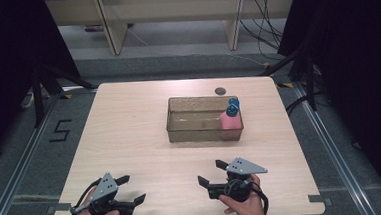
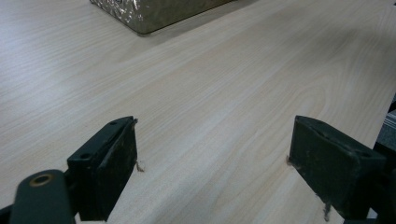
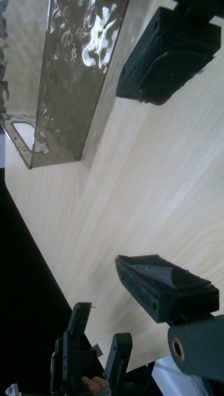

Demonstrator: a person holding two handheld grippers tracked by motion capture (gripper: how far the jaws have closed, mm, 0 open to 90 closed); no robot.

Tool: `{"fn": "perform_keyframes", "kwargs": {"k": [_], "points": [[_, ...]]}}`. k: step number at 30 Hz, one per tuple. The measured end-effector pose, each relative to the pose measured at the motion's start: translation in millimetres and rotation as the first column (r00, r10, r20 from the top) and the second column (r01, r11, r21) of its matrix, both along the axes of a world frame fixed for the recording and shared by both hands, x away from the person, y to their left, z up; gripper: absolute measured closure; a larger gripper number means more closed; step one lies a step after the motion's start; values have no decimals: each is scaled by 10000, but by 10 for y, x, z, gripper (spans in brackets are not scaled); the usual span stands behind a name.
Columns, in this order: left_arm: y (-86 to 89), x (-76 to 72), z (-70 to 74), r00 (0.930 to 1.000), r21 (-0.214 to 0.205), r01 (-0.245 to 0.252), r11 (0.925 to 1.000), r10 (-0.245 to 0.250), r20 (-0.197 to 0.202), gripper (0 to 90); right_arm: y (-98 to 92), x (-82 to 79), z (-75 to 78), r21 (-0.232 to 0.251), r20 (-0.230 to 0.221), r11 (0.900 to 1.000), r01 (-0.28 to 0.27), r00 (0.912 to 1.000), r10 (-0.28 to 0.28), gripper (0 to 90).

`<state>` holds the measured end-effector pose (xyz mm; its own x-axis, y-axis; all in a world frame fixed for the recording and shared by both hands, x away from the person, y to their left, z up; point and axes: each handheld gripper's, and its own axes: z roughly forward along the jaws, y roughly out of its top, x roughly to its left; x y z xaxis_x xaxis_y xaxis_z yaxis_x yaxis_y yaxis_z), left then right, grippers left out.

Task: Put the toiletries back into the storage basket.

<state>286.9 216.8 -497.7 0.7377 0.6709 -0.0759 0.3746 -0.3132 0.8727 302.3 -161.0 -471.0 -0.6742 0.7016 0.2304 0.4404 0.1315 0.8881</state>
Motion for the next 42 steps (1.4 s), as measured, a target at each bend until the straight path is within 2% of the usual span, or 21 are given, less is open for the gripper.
{"fn": "perform_keyframes", "kwargs": {"k": [2, 3, 4, 10, 11, 12, 14, 15, 16, 21, 22, 24, 25, 28, 29, 30, 33, 37, 39, 41, 42], "points": [[6, 3, 2, 10000, 101, 25, 9999, -25, 28, 147, -26, -18, 6, -158, 83, 9999, 38, 10000, -37, 162], [-1, 0, -1, 10000, 0, 0, 10000, 0, -15, 146, -14, -36, 1, 102, -161, 9999, 52, 9999, -51, 162], [-1, 0, -2, 10000, 8, -2, 10000, 2, -19, 147, -27, -22, -11, -70, 35, 10000, -28, 10000, 29, 162], [5, 0, 2, 10000, 160, -33, 9999, 33, -31, 147, -40, -47, -21, -123, 91, 9999, -85, 9999, 86, 161], [5, 0, 2, 10000, 158, -36, 9999, 36, -28, 147, -36, -65, -22, -124, -75, 9999, 2, 10000, -3, 161], [5, -1, 2, 10000, 160, -35, 9999, 35, -33, 147, -40, -61, -27, -218, 62, 9998, 1, 10000, 0, 161], [4, -1, 1, 10000, 160, -28, 9999, 28, -34, 146, -28, -102, -26, 89, -244, 10000, -39, 9997, 41, 161], [4, -2, 2, 10000, 167, -20, 9999, 21, -24, 147, -45, -89, -29, -85, 51, 9999, -76, 10000, 77, 160], [-2, -1, -2, 10000, 30, 5, 10000, -5, -13, 146, -50, -93, -35, -161, 73, 9998, -90, 9999, 91, 161], [1, -2, 1, 10000, 182, 8, 9998, -8, -41, 147, -62, -124, -57, 46, -225, 10000, -82, 9997, 83, 158], [-3, -4, 0, 10000, 121, -13, 9999, 13, -54, 147, -71, -122, -61, -55, -191, 9998, -167, 9997, 166, 158], [2, -1, 1, 10000, 158, -10, 9999, 11, -49, 147, -77, -139, -63, -60, -115, 10000, 41, 9999, -42, 158], [2, -2, 2, 10000, 156, -13, 9999, 14, -42, 147, -69, -158, -60, 56, -409, 10000, 45, 9992, -43, 158], [3, -2, 0, 10000, 159, -18, 9999, 19, -56, 147, -91, -152, -73, -61, -118, 10000, 32, 9999, -33, 158], [2, -1, 0, 10000, 197, -27, 9998, 28, -75, 147, -84, -177, -68, 110, -494, 9999, 85, 9987, -79, 158], [-1, 5, -7, 10000, 108, 54, 9999, -53, -69, 147, -103, -167, -71, 13, -256, 10000, 9, 9997, -8, 158], [-5, -5, 0, 10000, 128, -7, 9999, 7, -69, 147, -107, -183, -76, 84, -459, 10000, 42, 9989, -38, 158], [2, -1, 0, 10000, 180, -7, 9998, 8, -50, 147, -128, -191, -80, -150, -150, 9999, 85, 9998, -87, 158], [1, -1, 1, 10000, 187, -8, 9998, 9, -52, 147, -119, -201, -84, -20, -426, 10000, 19, 9991, -20, 158], [-1, -2, 0, 10000, 198, 10, 9998, -9, -56, 147, -123, -208, -88, 40, -304, 10000, 74, 9995, -73, 158], [-5, -4, -1, 10000, 138, -11, 9999, 12, -63, 147, -126, -218, -83, 23, -398, 10000, 59, 9992, -58, 158]]}}
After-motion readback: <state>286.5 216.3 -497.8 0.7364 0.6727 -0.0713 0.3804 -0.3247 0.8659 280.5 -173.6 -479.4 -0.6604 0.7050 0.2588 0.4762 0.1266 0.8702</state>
